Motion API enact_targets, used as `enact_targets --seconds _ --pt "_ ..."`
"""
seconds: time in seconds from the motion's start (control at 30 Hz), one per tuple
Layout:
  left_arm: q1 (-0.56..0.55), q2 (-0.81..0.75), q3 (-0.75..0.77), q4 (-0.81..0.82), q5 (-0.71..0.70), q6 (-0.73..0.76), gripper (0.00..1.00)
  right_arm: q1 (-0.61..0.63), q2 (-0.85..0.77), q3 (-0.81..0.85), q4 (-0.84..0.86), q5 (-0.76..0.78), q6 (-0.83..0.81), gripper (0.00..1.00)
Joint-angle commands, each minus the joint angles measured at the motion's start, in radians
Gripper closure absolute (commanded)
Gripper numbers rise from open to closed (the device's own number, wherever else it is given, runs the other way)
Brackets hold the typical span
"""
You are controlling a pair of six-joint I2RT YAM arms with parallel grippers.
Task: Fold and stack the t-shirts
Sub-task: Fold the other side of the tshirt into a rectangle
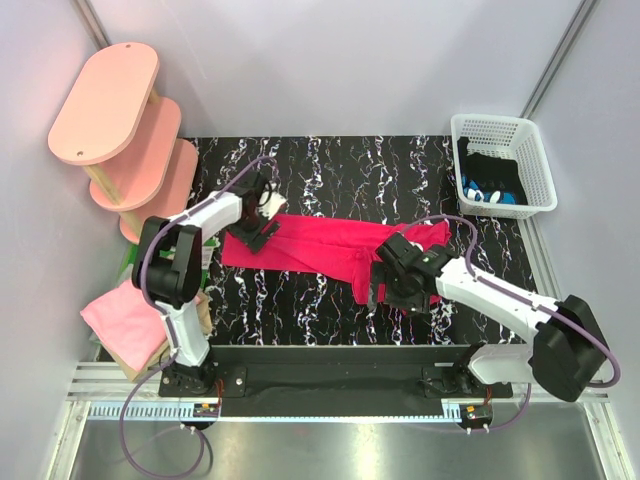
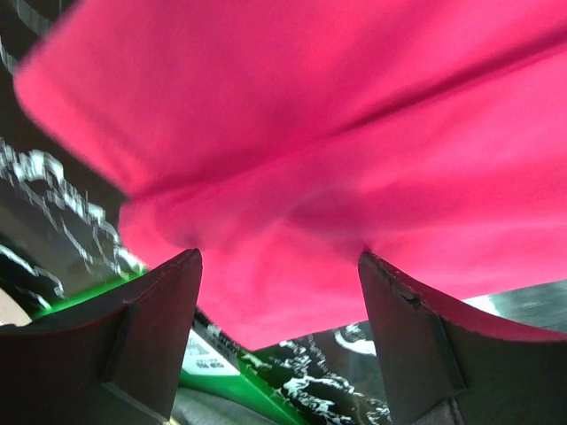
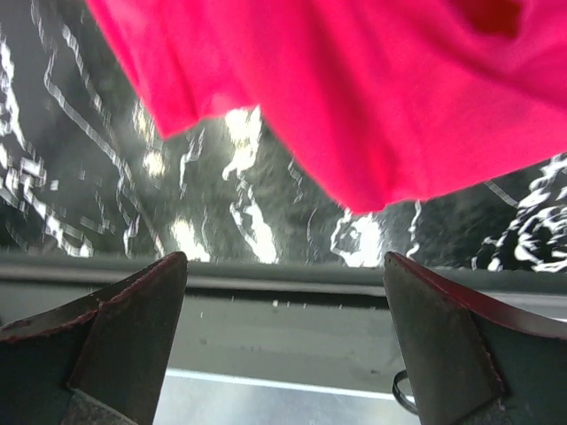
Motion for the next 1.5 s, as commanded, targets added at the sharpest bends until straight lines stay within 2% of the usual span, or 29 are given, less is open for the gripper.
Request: enact_targets --seconds 0.0,0.17,0.27,0.3,0.4,0.43,0.53,1.07,1.23,1.47 --pt "0.030 -0.095 -0.063 0.037 0.028 0.021 0.24 0.008 0.052 0.070 0.013 0.146 0.031 0.02" --pt "0.064 -0.111 -0.103 0.060 0.042 0.024 0.24 0.009 0.119 0.145 -0.023 0.244 -0.013 0.09" --pt "0.087 -0.098 -0.103 0.066 0.046 0.026 0.24 0.009 0.142 0.153 -0.023 0.266 -0.015 0.17" --pt "0.090 -0.096 -0.103 0.067 0.053 0.026 0.24 0.009 0.150 0.153 -0.023 0.266 -0.013 0.23" --pt "0.096 -0.084 -0.096 0.075 0.057 0.023 0.25 0.009 0.167 0.147 -0.023 0.272 -0.007 0.33" --pt "0.096 -0.079 -0.090 0.073 0.059 0.023 0.25 0.009 0.171 0.147 -0.024 0.272 -0.007 0.41" --pt "0.096 -0.073 -0.081 0.077 0.056 0.018 0.25 0.009 0.173 0.153 -0.026 0.271 -0.007 0.53" --pt "0.098 -0.130 -0.119 0.095 0.065 0.018 0.25 0.009 0.250 0.159 -0.017 0.245 -0.018 0.59" --pt "0.098 -0.105 -0.138 0.100 0.060 0.015 0.26 0.008 0.267 0.173 -0.017 0.246 -0.027 0.60" --pt "0.099 -0.073 -0.185 0.150 -0.004 0.027 0.26 0.008 0.309 0.196 -0.009 0.246 -0.036 0.87"
